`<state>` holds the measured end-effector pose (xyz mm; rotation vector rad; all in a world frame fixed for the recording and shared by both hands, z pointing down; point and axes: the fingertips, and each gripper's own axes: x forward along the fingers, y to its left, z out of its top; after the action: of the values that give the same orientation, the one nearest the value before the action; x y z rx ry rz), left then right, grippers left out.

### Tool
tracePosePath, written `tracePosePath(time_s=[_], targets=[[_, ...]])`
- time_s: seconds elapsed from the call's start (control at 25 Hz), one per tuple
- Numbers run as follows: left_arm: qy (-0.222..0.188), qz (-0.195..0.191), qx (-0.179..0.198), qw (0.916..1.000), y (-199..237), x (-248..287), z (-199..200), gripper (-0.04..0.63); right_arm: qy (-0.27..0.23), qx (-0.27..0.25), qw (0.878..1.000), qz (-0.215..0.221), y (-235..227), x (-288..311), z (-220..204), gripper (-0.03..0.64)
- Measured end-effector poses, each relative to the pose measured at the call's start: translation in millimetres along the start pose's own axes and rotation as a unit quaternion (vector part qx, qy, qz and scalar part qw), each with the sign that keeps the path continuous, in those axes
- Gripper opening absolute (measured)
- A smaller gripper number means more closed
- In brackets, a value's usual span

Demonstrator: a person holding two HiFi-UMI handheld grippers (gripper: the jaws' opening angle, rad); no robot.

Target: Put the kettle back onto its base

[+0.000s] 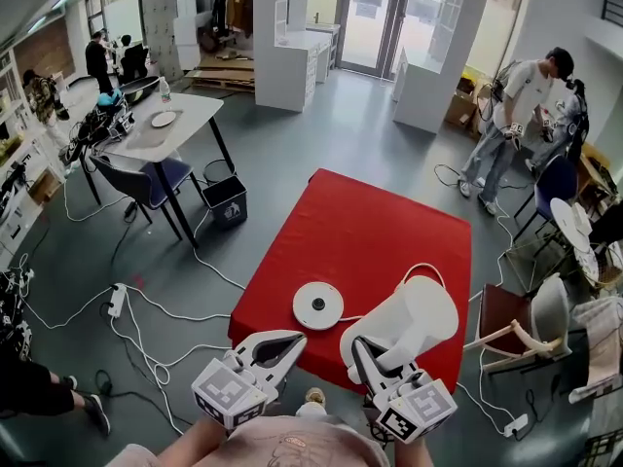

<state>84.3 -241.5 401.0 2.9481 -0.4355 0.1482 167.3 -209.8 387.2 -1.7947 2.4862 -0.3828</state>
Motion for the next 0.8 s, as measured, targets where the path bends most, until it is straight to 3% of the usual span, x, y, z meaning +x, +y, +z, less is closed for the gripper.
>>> tracePosePath(time_s=[0.44,0.8], targets=[[0.001,0.043,-0.008,0.9990,27,-5,1,-0.009,-0.001,-0.020,0.996,0.091,-3,83,33,0.031],[0.004,0.096,-0.016,0.9953,54,-11,5,-0.009,0.008,-0.043,0.992,0.121,-13,120,41,0.031]])
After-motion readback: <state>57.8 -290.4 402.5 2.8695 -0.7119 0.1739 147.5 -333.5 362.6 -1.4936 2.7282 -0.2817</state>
